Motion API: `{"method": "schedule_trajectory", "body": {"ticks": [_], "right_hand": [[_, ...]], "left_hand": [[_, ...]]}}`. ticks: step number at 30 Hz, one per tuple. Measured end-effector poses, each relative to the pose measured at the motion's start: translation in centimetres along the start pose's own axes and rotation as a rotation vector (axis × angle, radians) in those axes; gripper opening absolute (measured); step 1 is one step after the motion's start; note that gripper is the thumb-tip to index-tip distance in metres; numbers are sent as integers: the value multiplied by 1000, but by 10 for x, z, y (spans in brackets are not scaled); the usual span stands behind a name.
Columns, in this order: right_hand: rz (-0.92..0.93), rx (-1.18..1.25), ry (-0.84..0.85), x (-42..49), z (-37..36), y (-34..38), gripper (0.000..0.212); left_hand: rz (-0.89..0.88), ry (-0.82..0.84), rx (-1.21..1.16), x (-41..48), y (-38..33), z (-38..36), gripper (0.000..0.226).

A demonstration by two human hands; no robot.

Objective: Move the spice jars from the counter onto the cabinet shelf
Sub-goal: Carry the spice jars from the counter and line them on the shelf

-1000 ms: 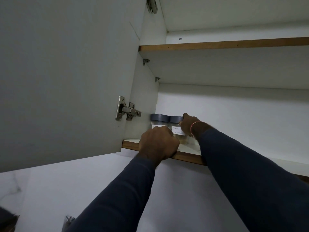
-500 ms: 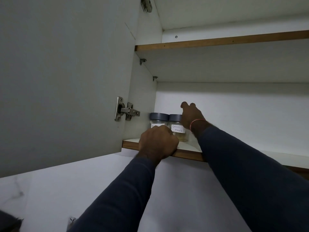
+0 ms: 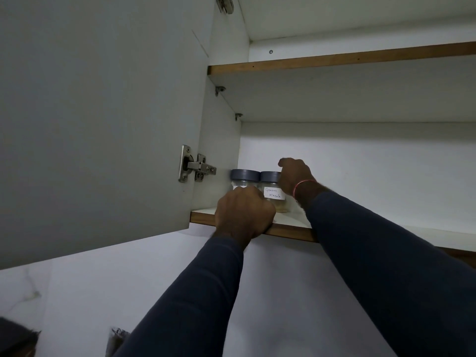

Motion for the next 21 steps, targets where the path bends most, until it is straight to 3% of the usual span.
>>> {"method": "schedule_trajectory", "body": {"ticks": [4, 9, 11, 14, 16, 17, 21], "right_hand": [[56, -40, 59, -37, 16, 11, 16], [214, 29, 54, -142, 62, 26, 36], [318, 14, 9, -199, 79, 22, 46], [361, 109, 61, -301, 79, -15, 53], [224, 207, 192, -372, 52, -61, 51], [109, 238, 285, -413, 33, -90, 47], [-346, 305, 676, -562, -44, -175, 50]], "left_hand": [[28, -13, -35, -8, -4, 7, 24], [36, -138, -83, -21, -10, 22, 31], [-66, -233, -125, -39, -14, 25, 37], [-302, -312, -277, -121, -34, 3, 28], [-330, -160, -391, -204, -46, -34, 27], [-284, -7, -431, -255, -50, -64, 26], [147, 545, -508, -449, -40, -157, 29]]}}
Point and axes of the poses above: each hand's wrist, its own x-axis towards the middle knuckle, its own z-axis out of the back of the hand, y = z × x, the point moved 6 cm from there along x, towards the middle knuckle
